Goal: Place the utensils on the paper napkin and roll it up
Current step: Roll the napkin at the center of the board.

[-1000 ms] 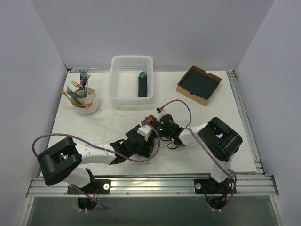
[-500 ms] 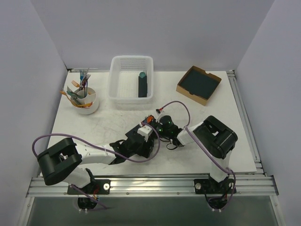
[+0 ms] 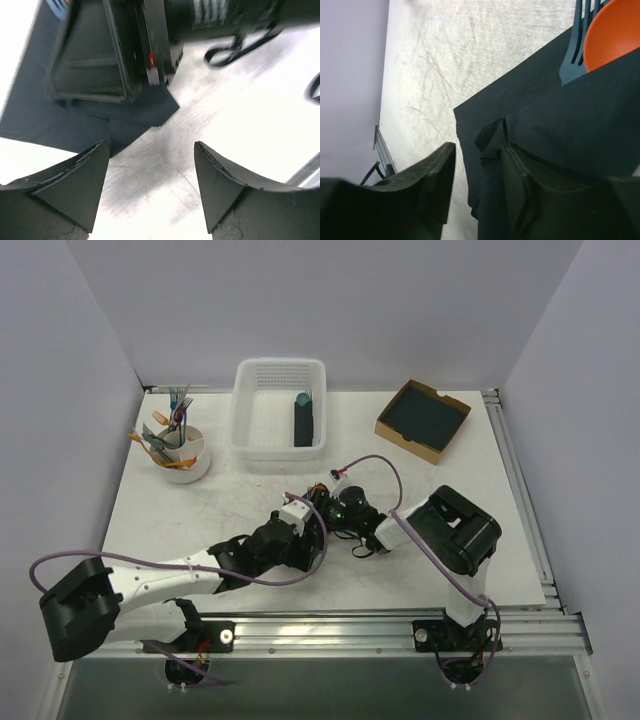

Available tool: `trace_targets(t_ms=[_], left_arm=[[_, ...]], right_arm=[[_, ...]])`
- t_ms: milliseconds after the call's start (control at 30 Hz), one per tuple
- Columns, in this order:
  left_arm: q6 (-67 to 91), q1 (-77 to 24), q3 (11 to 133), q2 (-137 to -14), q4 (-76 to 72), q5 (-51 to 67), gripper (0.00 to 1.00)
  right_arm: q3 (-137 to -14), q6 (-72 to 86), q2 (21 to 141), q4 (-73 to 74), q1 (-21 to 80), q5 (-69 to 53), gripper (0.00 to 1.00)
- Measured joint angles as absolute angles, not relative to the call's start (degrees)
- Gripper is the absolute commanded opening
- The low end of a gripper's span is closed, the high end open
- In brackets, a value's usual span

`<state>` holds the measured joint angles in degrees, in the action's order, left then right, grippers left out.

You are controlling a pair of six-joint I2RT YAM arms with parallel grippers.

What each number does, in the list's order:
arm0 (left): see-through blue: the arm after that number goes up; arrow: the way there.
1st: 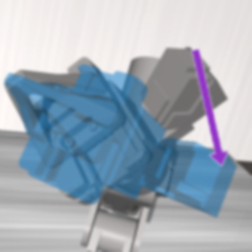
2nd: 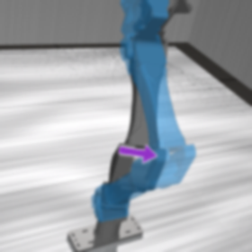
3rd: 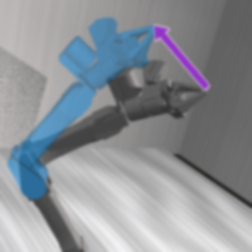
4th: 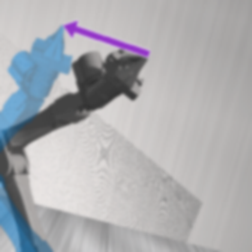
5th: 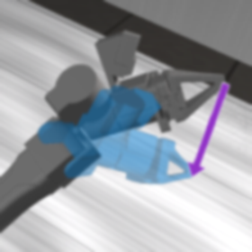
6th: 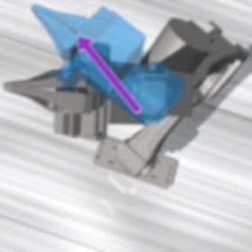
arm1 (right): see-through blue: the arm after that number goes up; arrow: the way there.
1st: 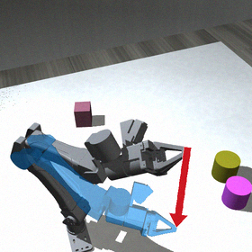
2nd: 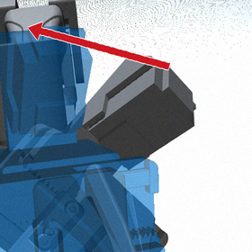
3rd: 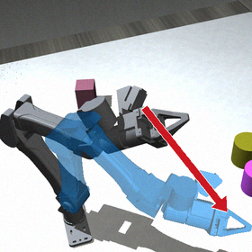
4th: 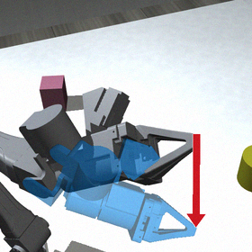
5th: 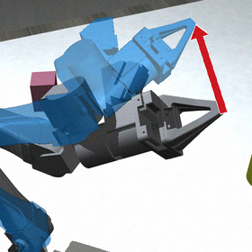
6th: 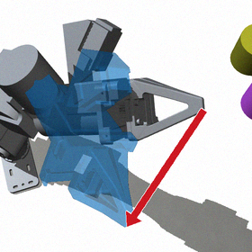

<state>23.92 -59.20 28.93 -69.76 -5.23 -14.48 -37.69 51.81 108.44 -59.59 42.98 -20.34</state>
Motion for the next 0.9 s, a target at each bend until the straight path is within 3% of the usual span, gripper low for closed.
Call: trace_targets(t_ms=[100, 167, 900], left_arm=[[24.1, -59.2, 30.6, -65.1, -1.1, -16.4, 0.77], [24.4, -59.1, 31.8, -63.1, 1.2, -17.8, 0.77], [22.0, -58.0, 34.0, -73.8, -1.1, -22.6, 0.74]], right_arm=[[-37.6, 52.5, 108.4, -61.6, 43.3, -20.6, 0.61], [-37.6, 52.8, 108.4, -62.8, 43.3, -20.7, 0.64], [-36.8, 55.7, 108.5, -65.9, 43.2, -20.7, 0.73]])
